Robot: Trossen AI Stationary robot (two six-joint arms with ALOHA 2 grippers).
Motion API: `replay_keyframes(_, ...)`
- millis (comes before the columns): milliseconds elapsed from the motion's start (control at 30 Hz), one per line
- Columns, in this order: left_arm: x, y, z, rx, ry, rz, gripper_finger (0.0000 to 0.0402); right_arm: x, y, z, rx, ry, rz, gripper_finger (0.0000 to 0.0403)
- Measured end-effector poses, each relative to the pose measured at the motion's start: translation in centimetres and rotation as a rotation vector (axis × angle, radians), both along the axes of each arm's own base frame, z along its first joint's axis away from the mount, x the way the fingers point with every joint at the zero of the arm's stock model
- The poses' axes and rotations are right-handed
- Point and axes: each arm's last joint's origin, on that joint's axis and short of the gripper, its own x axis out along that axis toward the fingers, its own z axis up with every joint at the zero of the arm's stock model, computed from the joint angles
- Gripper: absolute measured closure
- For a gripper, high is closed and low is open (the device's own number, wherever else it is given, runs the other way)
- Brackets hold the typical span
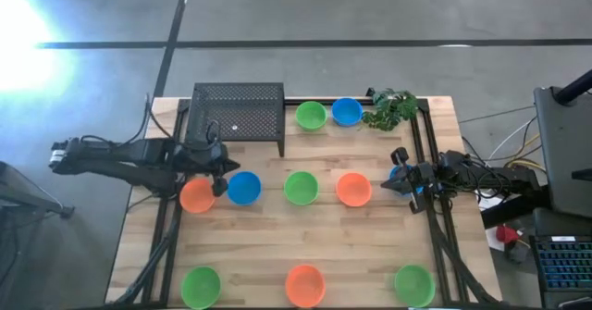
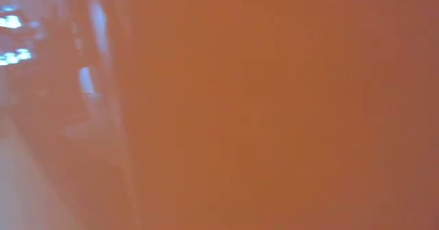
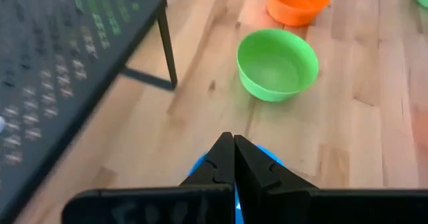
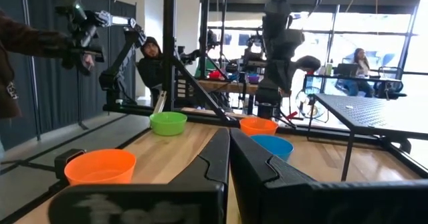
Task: Pick & Place Mini bowls
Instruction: Put the blue bowl on the shelf
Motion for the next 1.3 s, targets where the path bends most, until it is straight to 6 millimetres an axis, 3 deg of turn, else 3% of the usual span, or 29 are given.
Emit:
replay_keyframes(800, 1.2, -0.3, -1.8, -0.212, 0.11, 0.102, 0.04, 0.0, 0.0, 0.0, 0.005, 0.002, 0.001, 0.0394)
replay_keyframes(1300, 0.8, -0.2, -3.5, -0.18, 0.322, 0.142, 0.0313, 0.0, 0.0, 0.0, 0.007, 0.003, 0.001, 0.0394)
